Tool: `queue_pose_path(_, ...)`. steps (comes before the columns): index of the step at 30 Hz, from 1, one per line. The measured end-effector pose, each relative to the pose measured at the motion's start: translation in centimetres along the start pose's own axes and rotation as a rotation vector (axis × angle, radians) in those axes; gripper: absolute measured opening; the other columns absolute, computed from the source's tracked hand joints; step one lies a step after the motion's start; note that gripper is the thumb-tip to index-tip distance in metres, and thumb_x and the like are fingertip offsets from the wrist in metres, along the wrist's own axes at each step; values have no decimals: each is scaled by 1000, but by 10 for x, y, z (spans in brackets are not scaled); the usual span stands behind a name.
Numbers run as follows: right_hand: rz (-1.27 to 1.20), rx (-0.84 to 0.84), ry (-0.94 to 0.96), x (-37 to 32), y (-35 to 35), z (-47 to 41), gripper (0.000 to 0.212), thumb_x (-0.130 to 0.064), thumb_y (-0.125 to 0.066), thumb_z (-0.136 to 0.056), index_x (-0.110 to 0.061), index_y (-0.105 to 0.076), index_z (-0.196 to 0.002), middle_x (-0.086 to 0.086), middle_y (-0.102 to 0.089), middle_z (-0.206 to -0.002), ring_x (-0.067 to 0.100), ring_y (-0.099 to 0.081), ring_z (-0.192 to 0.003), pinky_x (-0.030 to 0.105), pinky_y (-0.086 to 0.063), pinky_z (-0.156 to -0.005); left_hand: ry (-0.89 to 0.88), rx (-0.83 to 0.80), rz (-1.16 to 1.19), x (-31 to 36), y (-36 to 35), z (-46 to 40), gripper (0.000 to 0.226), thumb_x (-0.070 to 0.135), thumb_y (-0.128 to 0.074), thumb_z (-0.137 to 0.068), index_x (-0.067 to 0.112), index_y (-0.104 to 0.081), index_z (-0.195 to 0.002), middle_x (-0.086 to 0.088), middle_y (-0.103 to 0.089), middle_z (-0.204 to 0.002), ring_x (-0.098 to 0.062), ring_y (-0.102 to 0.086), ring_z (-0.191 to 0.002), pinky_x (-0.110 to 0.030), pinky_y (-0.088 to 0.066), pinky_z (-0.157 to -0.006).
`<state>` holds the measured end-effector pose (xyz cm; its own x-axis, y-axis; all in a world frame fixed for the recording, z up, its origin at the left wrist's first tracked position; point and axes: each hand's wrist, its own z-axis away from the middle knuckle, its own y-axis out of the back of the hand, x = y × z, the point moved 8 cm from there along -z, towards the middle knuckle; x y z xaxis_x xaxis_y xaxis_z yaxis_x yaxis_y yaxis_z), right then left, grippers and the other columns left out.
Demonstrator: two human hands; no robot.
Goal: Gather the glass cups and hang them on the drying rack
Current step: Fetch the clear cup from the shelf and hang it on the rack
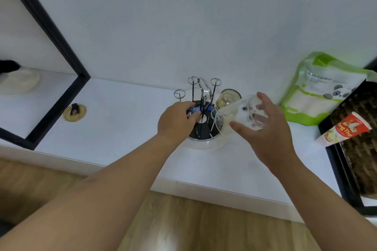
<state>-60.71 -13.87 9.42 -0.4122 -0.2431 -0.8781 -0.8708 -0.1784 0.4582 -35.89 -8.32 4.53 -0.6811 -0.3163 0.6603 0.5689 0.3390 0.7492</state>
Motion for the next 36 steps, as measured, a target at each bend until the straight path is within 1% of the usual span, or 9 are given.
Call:
queue_pose_path(2, 75, -17, 32, -1, -7, 0, 101, -38, -94, -71, -28, -43, -157, -7, -52, -124, -18, -58, -98, -4, -37, -79, -7, 8, -1, -5, 2, -2, 35, 43, -67, -95, 29, -71, -127, 6, -72, -121, -17, -64, -109, -27, -44, -85)
queue_pose_path(5, 144, -42, 69, -3, -16, 1, 105, -41, -92, -71, -26, -39, -160, -7, -51, -126, 3, -62, -101, -3, -36, -80, -19, -10, 1, -10, 5, -5, 35, 44, -67, -95, 30, -70, -127, 8, -73, -119, -16, -65, -106, -32, -50, -91)
queue_pose_path(7, 196, -66, 96, -8, -23, -1, 106, -43, -91, -72, -28, -36, -161, -5, -52, -130, 11, -62, -111, 8, -42, -87, -16, -21, 19, -13, 7, -7, 33, 41, -67, -96, 30, -71, -127, 9, -73, -117, -16, -66, -104, -31, -49, -90)
queue_pose_path(9, 254, -87, 131, -15, -31, -5, 106, -43, -91, -73, -29, -35, -162, -4, -51, -132, 15, -61, -118, 29, -49, -92, -11, -32, 31, -15, 8, -10, 31, 39, -67, -96, 30, -71, -126, 10, -73, -117, -15, -66, -104, -30, -48, -89)
queue_pose_path(11, 306, -107, 160, -22, -41, -9, 106, -43, -91, -74, -26, -35, -162, -3, -51, -133, 17, -60, -119, 39, -50, -96, -8, -39, 33, -17, 9, -13, 31, 37, -67, -97, 31, -71, -127, 11, -73, -118, -14, -65, -105, -28, -47, -89)
queue_pose_path(15, 385, -134, 197, -31, -58, -14, 104, -40, -92, -74, -17, -39, -161, 2, -55, -134, 19, -56, -122, 37, -46, -102, -16, -46, 21, -20, 9, -15, 31, 37, -68, -97, 31, -71, -127, 11, -73, -118, -13, -66, -105, -28, -47, -88)
queue_pose_path(19, 446, -135, 243, -30, -70, -16, 101, -37, -93, -73, -9, -45, -157, 9, -60, -132, 29, -55, -126, 48, -42, -110, -26, -43, 21, -21, 9, -18, 32, 38, -68, -96, 32, -71, -127, 10, -73, -120, -13, -66, -108, -27, -45, -88)
queue_pose_path(24, 568, -163, 243, -20, -83, -19, 102, -42, -91, -73, -10, -44, -157, 8, -60, -132, 31, -46, -139, 60, -26, -120, -35, -34, 35, -23, 10, -18, 30, 37, -68, -97, 34, -71, -127, 12, -73, -119, -12, -65, -105, -24, -41, -83)
queue_pose_path(36, 735, -203, 255, -2, -105, -18, 110, -57, -83, -74, -6, -37, -160, 10, -54, -152, 31, -25, -157, 62, -7, -126, -35, -31, 54, -27, 8, -20, 30, 38, -68, -96, 34, -72, -126, 15, -73, -117, -9, -65, -105, -24, -43, -84)
